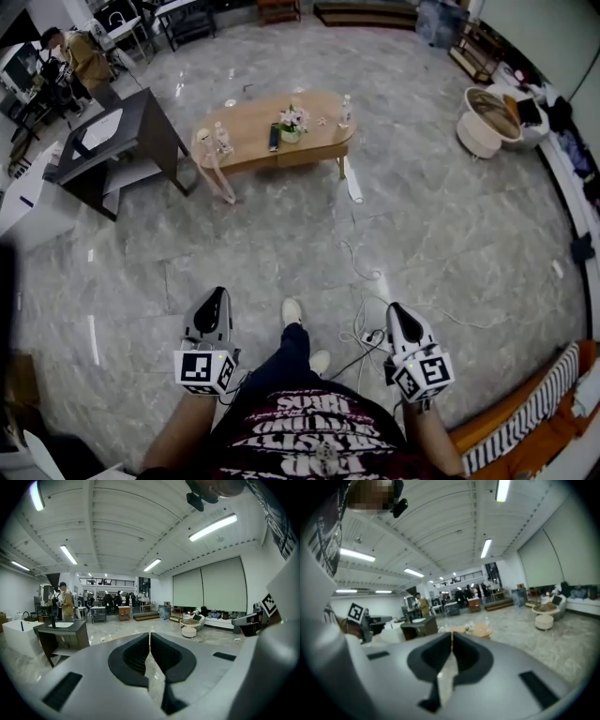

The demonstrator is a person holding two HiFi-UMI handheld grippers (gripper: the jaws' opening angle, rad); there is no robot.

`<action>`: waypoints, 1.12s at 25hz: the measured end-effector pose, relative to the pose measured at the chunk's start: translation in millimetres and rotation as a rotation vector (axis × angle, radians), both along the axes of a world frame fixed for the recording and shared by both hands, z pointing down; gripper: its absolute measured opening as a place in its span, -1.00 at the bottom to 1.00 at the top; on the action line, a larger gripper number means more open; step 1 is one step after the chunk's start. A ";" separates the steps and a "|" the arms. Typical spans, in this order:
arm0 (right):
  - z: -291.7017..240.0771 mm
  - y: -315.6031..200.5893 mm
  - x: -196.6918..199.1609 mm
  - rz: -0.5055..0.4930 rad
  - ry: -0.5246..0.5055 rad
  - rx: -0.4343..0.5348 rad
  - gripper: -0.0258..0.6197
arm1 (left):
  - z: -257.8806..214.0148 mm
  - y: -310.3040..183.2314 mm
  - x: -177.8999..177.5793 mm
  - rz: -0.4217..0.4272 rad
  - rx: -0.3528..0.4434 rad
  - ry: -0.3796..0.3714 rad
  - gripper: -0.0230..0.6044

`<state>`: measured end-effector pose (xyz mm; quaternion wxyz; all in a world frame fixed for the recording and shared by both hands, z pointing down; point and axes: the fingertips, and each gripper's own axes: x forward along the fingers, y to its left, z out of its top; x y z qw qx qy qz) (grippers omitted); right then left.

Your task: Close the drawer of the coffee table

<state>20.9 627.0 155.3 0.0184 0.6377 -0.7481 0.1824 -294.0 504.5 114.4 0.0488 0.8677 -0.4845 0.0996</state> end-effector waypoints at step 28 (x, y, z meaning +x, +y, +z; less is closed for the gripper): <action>-58.5 -219.6 -26.8 -0.002 0.168 0.092 -0.81 | -21.8 -238.3 23.6 0.077 0.122 0.152 -0.84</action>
